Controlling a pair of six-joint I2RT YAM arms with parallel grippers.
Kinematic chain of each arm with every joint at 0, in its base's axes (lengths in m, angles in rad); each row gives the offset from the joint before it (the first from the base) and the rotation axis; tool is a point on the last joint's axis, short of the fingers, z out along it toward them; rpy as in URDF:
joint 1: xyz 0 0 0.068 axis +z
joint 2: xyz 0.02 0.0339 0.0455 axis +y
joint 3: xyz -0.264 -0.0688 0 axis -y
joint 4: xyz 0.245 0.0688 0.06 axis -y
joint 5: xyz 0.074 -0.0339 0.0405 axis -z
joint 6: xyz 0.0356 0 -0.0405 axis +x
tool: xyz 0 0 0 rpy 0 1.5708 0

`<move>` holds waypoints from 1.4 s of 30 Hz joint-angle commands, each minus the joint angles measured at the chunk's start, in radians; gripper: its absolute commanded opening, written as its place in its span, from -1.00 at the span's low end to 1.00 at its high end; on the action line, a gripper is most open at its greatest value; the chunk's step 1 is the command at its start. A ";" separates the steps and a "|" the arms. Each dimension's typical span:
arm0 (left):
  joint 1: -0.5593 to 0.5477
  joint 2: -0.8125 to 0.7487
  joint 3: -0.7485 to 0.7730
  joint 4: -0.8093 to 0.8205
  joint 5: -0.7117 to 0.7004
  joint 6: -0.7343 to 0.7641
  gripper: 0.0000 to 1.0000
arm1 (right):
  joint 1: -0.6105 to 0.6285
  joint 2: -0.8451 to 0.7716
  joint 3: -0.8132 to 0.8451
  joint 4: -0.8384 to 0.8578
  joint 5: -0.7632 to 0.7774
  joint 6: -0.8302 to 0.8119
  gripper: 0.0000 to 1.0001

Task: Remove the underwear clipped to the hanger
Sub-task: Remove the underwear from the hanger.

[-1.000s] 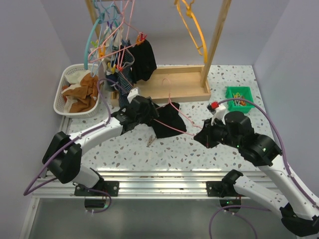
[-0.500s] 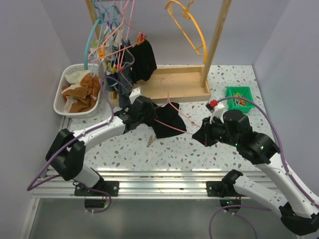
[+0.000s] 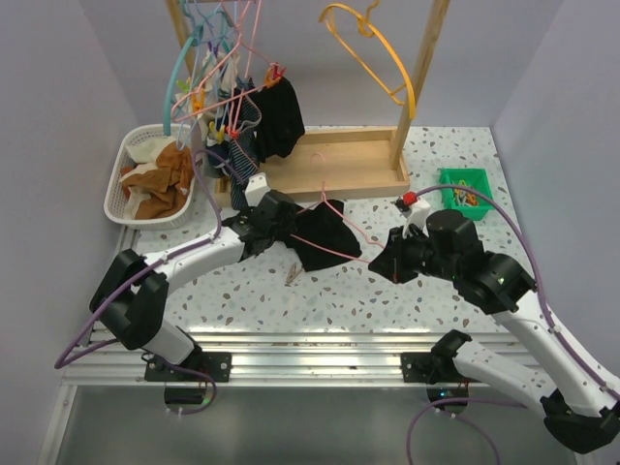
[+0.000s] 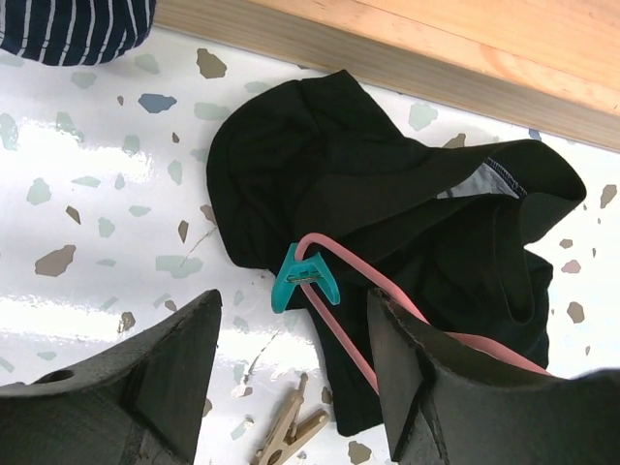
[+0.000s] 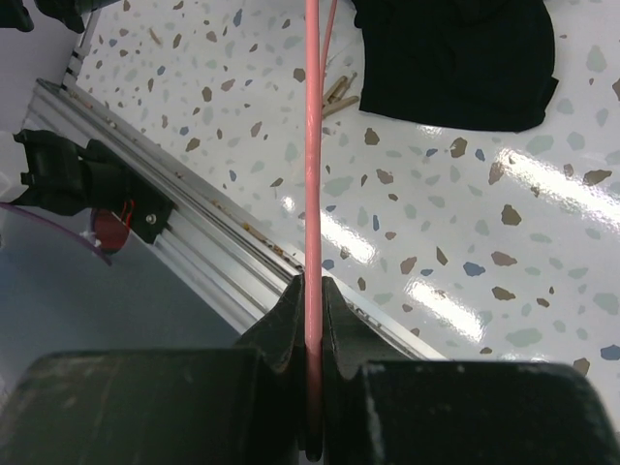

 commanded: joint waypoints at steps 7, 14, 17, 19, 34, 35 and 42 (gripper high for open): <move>0.003 0.018 0.024 0.015 -0.045 -0.029 0.11 | 0.002 0.004 0.052 0.033 -0.064 0.043 -1.00; 0.003 0.013 0.017 0.012 -0.051 -0.043 0.28 | 0.002 0.010 0.056 0.034 -0.072 0.050 -1.00; 0.003 0.024 0.015 0.016 -0.039 -0.040 0.26 | 0.002 0.009 0.053 0.036 -0.078 0.052 -1.00; 0.003 0.035 0.015 0.016 -0.032 -0.041 0.24 | 0.002 0.007 0.053 0.036 -0.081 0.052 -1.00; 0.003 0.024 0.018 0.004 -0.031 -0.051 -1.00 | 0.002 0.009 0.069 -0.018 -0.042 0.043 -1.00; 0.003 0.018 0.023 -0.008 -0.028 -0.051 -1.00 | 0.002 0.009 0.069 -0.026 -0.031 0.040 -1.00; 0.003 -0.066 0.059 -0.074 0.011 -0.054 -1.00 | 0.003 0.023 0.075 -0.076 0.090 0.026 -1.00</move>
